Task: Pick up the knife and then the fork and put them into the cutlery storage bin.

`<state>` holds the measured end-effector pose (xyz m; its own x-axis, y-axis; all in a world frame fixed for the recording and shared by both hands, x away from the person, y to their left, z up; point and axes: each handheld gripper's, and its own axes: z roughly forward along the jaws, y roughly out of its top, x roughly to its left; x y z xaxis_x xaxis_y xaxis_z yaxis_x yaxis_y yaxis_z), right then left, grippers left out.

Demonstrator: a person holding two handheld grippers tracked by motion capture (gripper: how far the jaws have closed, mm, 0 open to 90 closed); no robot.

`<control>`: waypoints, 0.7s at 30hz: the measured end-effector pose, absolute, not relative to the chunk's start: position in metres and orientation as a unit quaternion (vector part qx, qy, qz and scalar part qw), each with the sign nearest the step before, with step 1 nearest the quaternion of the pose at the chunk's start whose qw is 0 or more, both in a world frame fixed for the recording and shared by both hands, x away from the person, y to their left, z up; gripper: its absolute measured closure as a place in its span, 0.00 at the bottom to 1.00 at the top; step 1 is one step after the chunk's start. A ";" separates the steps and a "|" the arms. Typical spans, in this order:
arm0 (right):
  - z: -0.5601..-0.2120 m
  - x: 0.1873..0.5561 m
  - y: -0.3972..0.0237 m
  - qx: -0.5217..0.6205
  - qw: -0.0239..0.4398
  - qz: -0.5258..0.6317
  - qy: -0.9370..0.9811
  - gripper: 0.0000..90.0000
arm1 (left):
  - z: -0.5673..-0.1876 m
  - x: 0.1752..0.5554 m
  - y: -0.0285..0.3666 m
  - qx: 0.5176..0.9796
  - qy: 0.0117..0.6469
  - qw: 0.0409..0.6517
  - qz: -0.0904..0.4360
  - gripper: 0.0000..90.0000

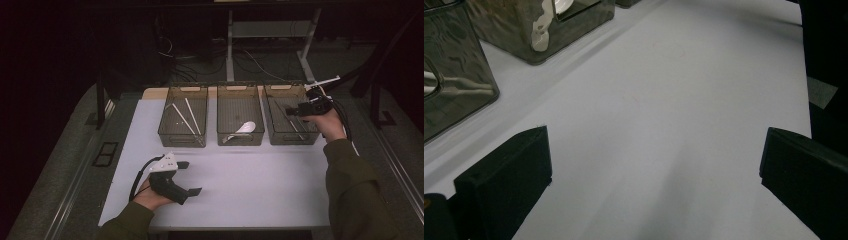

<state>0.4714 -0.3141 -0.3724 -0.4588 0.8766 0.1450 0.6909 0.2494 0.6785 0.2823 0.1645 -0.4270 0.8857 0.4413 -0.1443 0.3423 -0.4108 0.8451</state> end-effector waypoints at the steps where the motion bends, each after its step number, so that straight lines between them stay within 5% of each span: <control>1: -0.372 0.469 -0.313 0.500 0.141 0.346 0.781 0.35 | -0.427 0.283 0.164 0.839 0.233 0.490 0.051 0.00; 21: -0.365 0.405 -0.314 0.435 0.152 0.438 0.772 0.26 | -0.427 0.286 0.169 0.835 0.236 0.494 0.059 0.00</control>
